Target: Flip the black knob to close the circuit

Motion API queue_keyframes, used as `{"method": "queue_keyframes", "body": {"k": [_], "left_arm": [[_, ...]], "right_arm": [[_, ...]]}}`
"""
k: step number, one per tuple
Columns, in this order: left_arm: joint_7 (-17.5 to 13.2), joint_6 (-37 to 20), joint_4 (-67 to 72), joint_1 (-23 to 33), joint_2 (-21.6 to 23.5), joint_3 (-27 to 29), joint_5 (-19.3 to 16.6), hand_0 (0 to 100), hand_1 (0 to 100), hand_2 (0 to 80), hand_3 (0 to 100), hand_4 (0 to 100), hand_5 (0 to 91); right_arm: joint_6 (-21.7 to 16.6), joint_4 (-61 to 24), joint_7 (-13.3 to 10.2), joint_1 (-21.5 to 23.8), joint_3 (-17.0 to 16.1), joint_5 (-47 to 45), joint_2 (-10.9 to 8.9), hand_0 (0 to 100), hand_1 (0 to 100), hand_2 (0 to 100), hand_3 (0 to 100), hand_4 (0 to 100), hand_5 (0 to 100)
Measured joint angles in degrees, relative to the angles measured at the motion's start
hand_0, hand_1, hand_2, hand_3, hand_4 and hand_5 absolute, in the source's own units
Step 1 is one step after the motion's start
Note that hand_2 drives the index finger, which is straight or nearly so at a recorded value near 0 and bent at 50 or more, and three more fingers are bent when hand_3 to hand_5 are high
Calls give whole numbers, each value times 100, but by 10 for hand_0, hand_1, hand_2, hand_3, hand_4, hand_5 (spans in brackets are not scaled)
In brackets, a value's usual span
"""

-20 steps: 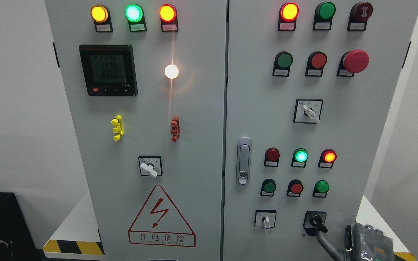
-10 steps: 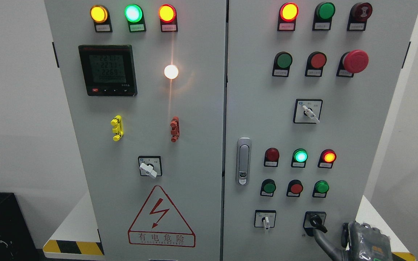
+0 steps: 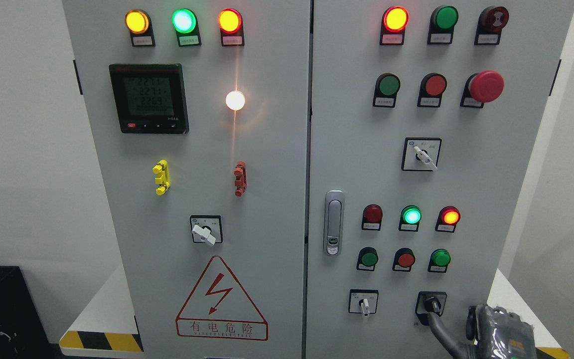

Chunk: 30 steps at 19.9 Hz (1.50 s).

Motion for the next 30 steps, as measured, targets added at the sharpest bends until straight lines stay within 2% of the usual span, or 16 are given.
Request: {"method": "queue_keyframes", "body": {"k": [8, 12, 17, 19, 22, 24, 25, 27, 28, 30], "left_arm": [[0, 0, 0, 0, 0, 0, 2, 120, 556, 0, 0, 0, 0], [0, 0, 0, 0, 0, 0, 2, 120, 556, 0, 0, 0, 0], [0, 0, 0, 0, 0, 0, 4, 120, 556, 0, 0, 0, 0], [0, 0, 0, 0, 0, 0, 4, 120, 556, 0, 0, 0, 0], [0, 0, 0, 0, 0, 0, 5, 120, 556, 0, 0, 0, 0], [0, 0, 0, 0, 0, 0, 5, 120, 556, 0, 0, 0, 0], [0, 0, 0, 0, 0, 0, 4, 120, 556, 0, 0, 0, 0], [0, 0, 0, 0, 0, 0, 4, 120, 556, 0, 0, 0, 0], [0, 0, 0, 0, 0, 0, 4, 120, 556, 0, 0, 0, 0], [0, 0, 0, 0, 0, 0, 3, 120, 556, 0, 0, 0, 0]], "right_arm": [[-214, -100, 49, 137, 111, -236, 33, 0, 29, 863, 1000, 914, 951], [-220, -248, 11, 293, 156, -480, 66, 0, 37, 809, 1000, 881, 925], [-222, -520, 2, 605, 254, -1006, 140, 0, 64, 712, 972, 832, 840], [-228, -653, -5, 770, 311, -1350, 178, 0, 79, 638, 896, 784, 737], [-231, -844, -20, 1019, 372, -1918, 221, 0, 88, 592, 851, 753, 689], [-231, -966, -20, 1113, 409, -2293, 243, 0, 92, 522, 782, 698, 615], [-231, -1042, -20, 1175, 424, -2452, 253, 0, 93, 508, 759, 684, 609], [-225, -1171, -13, 1355, 437, -2766, 269, 0, 98, 407, 591, 576, 539], [-225, -1232, -6, 1452, 445, -2937, 277, 0, 99, 384, 563, 552, 513], [-225, -1355, 6, 1631, 446, -3315, 289, 0, 99, 299, 435, 422, 378]]}}
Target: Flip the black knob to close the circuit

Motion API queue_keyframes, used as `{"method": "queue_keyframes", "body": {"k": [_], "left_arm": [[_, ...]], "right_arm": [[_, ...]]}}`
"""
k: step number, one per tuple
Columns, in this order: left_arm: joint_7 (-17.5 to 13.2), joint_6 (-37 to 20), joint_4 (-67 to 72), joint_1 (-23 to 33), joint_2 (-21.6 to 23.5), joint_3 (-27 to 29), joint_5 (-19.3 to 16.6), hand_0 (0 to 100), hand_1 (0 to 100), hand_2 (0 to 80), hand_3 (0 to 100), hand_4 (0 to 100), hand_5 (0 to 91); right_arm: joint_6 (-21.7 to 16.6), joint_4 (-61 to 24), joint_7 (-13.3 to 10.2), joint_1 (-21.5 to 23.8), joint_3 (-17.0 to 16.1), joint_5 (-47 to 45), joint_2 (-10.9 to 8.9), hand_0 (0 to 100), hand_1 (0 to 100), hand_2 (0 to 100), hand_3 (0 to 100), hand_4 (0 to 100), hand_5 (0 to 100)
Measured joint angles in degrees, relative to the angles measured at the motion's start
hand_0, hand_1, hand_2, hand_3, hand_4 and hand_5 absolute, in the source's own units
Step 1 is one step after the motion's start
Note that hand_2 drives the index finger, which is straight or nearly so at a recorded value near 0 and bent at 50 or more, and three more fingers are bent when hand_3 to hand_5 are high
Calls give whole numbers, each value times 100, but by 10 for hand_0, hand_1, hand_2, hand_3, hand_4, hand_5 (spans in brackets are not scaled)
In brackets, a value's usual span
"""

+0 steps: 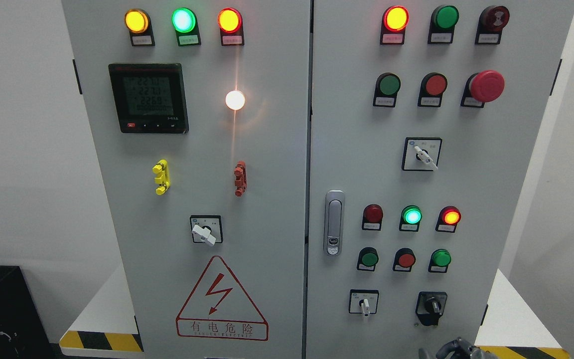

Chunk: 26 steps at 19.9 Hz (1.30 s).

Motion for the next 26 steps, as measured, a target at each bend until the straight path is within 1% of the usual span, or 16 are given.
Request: {"method": "queue_keyframes", "body": {"k": [1, 2, 3, 5, 7, 9, 10, 12, 13, 15, 18, 22, 26], "left_arm": [[0, 0, 0, 0, 0, 0, 0, 120, 556, 0, 0, 0, 0], [0, 0, 0, 0, 0, 0, 0, 120, 556, 0, 0, 0, 0], [0, 0, 0, 0, 0, 0, -1, 120, 556, 0, 0, 0, 0], [0, 0, 0, 0, 0, 0, -1, 120, 556, 0, 0, 0, 0], [0, 0, 0, 0, 0, 0, -1, 120, 556, 0, 0, 0, 0], [0, 0, 0, 0, 0, 0, -2, 120, 556, 0, 0, 0, 0], [0, 0, 0, 0, 0, 0, -2, 120, 556, 0, 0, 0, 0], [0, 0, 0, 0, 0, 0, -3, 120, 556, 0, 0, 0, 0], [0, 0, 0, 0, 0, 0, -4, 120, 556, 0, 0, 0, 0], [0, 0, 0, 0, 0, 0, -4, 120, 556, 0, 0, 0, 0], [0, 0, 0, 0, 0, 0, -2, 120, 556, 0, 0, 0, 0], [0, 0, 0, 0, 0, 0, -2, 120, 556, 0, 0, 0, 0], [0, 0, 0, 0, 0, 0, -2, 120, 556, 0, 0, 0, 0]], "right_arm": [[-17, -65, 3, 85, 1, -235, 4, 0, 99, 299, 435, 422, 378], [-48, -119, 4, 170, 3, -478, 7, 0, 100, 239, 360, 345, 305], [-70, -179, 5, 242, -1, -725, 12, 0, 103, 223, 331, 312, 246], [-111, -288, 6, 372, 1, -1279, 17, 0, 103, 196, 285, 264, 181], [-205, -392, 6, 488, -1, -1816, 23, 0, 103, 179, 261, 226, 141], [-392, -472, 6, 594, 5, -2309, 26, 0, 101, 147, 225, 178, 91], [-479, -507, 6, 642, 3, -2509, 28, 0, 97, 136, 218, 169, 82], [-615, -571, 28, 733, 9, -2859, 32, 0, 74, 82, 165, 114, 24], [-662, -598, 55, 777, 21, -3039, 33, 0, 68, 71, 155, 103, 12], [-772, -641, 229, 859, 99, -3346, 35, 0, 47, 8, 70, 23, 0], [-977, -683, 558, 985, 189, -3675, 35, 0, 29, 0, 19, 0, 0], [-1127, -705, 738, 1114, 347, -4077, 36, 0, 15, 0, 0, 0, 0], [-1158, -692, 904, 1207, 459, -4332, 36, 0, 2, 0, 0, 0, 0]]}}
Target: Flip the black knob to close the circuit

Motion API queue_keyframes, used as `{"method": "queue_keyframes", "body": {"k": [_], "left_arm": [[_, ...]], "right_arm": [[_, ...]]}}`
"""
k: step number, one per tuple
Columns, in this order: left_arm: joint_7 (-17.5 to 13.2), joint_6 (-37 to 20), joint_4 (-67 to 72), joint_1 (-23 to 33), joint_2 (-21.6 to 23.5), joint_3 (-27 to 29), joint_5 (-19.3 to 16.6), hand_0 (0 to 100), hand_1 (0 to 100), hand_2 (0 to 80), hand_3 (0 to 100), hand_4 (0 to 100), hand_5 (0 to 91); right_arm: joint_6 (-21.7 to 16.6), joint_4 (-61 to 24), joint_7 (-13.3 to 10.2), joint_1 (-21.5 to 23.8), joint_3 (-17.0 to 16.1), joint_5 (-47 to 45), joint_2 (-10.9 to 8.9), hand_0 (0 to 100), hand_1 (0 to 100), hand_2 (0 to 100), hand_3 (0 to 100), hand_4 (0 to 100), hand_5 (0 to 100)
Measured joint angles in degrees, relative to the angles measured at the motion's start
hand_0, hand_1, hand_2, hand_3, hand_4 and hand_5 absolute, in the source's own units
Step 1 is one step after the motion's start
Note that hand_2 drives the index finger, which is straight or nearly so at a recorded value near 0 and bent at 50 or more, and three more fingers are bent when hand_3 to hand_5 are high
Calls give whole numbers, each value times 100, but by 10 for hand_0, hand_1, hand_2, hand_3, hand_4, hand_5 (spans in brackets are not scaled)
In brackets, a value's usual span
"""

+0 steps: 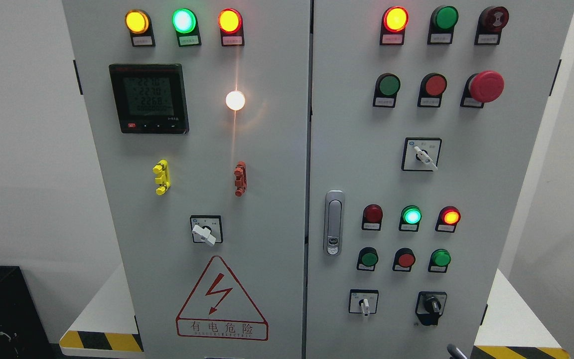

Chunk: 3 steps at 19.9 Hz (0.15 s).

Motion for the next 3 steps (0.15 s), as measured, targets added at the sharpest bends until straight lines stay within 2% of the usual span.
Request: {"method": "queue_keyframes", "body": {"k": [3], "left_arm": [[0, 0, 0, 0, 0, 0, 1, 120, 556, 0, 0, 0, 0]], "right_arm": [[-23, 16, 39, 45, 62, -110, -1, 0, 2, 0, 0, 0, 0]]}}
